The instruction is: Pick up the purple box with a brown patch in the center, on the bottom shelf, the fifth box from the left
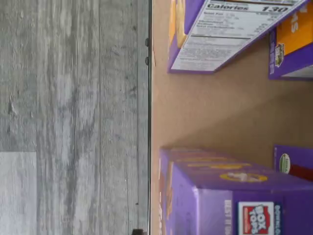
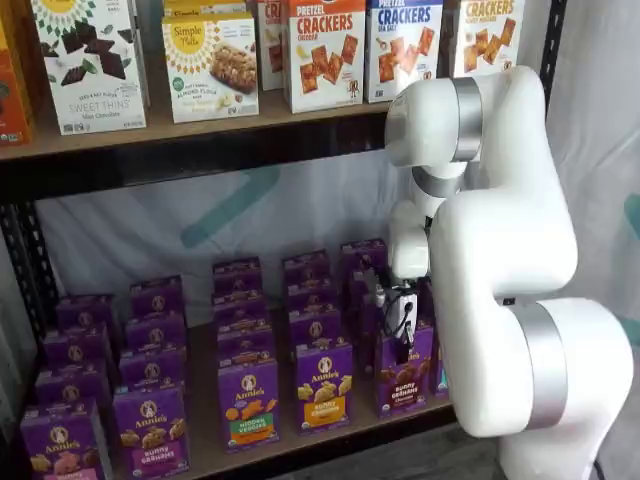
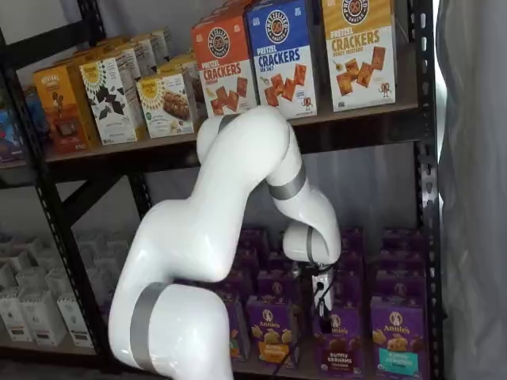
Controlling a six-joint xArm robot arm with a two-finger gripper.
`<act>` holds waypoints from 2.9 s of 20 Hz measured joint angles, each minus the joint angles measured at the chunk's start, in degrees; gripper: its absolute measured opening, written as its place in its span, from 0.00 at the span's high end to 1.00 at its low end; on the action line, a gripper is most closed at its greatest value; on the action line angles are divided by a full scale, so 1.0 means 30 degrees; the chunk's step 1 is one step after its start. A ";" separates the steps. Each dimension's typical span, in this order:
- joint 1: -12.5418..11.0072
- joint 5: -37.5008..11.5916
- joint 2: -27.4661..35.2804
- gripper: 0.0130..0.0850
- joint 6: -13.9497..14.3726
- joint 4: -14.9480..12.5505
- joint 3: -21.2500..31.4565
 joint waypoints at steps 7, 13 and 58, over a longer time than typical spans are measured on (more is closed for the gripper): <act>0.0034 -0.0133 -0.0143 0.33 -0.0228 0.0284 0.0203; 0.0034 0.0572 -0.0271 0.33 0.0607 -0.0605 0.0082; 0.0866 -0.1948 -0.6431 0.72 0.2035 -0.1251 0.9066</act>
